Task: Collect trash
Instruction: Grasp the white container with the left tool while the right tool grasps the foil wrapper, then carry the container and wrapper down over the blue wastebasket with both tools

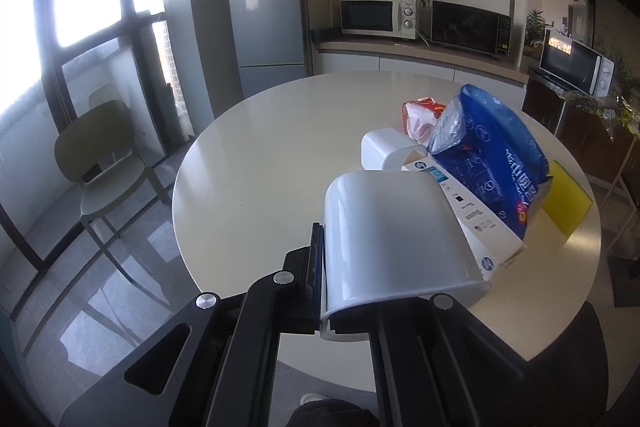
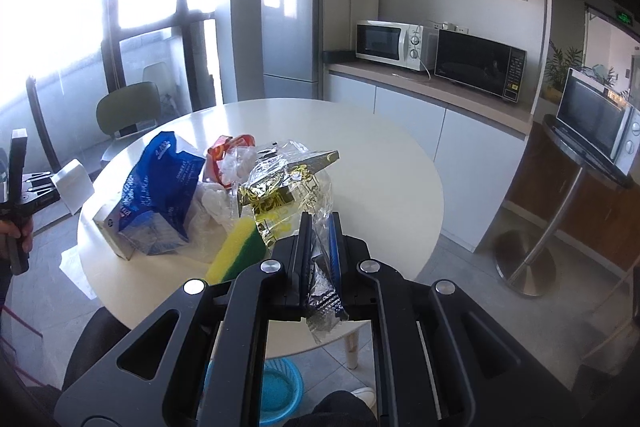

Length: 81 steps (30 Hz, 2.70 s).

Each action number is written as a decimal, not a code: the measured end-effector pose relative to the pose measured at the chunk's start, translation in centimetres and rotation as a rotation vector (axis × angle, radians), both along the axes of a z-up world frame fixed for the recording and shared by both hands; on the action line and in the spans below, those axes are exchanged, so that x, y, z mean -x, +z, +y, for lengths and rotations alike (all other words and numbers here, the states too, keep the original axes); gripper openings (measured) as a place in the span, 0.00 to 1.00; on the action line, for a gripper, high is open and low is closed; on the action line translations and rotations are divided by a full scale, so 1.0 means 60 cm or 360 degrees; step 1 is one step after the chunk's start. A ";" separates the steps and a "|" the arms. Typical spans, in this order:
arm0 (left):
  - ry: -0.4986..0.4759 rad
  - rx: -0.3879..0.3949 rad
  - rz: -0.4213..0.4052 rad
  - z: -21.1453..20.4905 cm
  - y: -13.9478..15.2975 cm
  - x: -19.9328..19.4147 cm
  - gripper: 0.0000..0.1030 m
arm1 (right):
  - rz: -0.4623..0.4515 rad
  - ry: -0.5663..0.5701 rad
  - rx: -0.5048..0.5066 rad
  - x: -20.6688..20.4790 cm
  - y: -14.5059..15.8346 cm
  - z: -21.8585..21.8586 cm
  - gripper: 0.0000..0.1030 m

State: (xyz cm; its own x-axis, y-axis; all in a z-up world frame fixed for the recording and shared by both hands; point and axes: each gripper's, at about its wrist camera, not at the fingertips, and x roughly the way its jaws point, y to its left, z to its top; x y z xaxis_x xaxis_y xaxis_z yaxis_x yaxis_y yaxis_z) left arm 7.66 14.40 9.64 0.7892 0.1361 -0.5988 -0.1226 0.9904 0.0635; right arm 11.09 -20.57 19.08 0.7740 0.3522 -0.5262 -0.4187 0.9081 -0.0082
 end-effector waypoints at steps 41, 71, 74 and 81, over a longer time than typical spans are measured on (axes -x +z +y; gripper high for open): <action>-0.0406 0.0187 0.0500 -0.219 -0.205 0.133 0.02 | 0.0620 0.0383 -0.0041 0.242 -0.191 -0.005 0.08; -0.0163 0.0701 0.1264 -0.204 -0.506 -0.027 0.01 | 0.1382 0.0105 0.0031 0.015 -0.567 0.104 0.08; -0.0124 0.0720 0.1347 -0.202 -0.545 -0.045 0.01 | 0.1451 0.0052 0.0054 -0.006 -0.612 0.113 0.08; -0.0049 0.0730 0.1539 -0.210 -0.634 -0.084 0.01 | 0.1616 -0.0053 0.0103 -0.048 -0.721 0.141 0.08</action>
State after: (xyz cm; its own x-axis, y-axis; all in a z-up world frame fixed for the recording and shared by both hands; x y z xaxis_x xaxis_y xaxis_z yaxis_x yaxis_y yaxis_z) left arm 12.70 1.81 -28.40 -0.0487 -0.2729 -0.9608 -0.1941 0.9462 -0.2589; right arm 13.95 -12.12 -24.16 -0.0404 0.2861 -0.9573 -0.2297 0.9298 0.2876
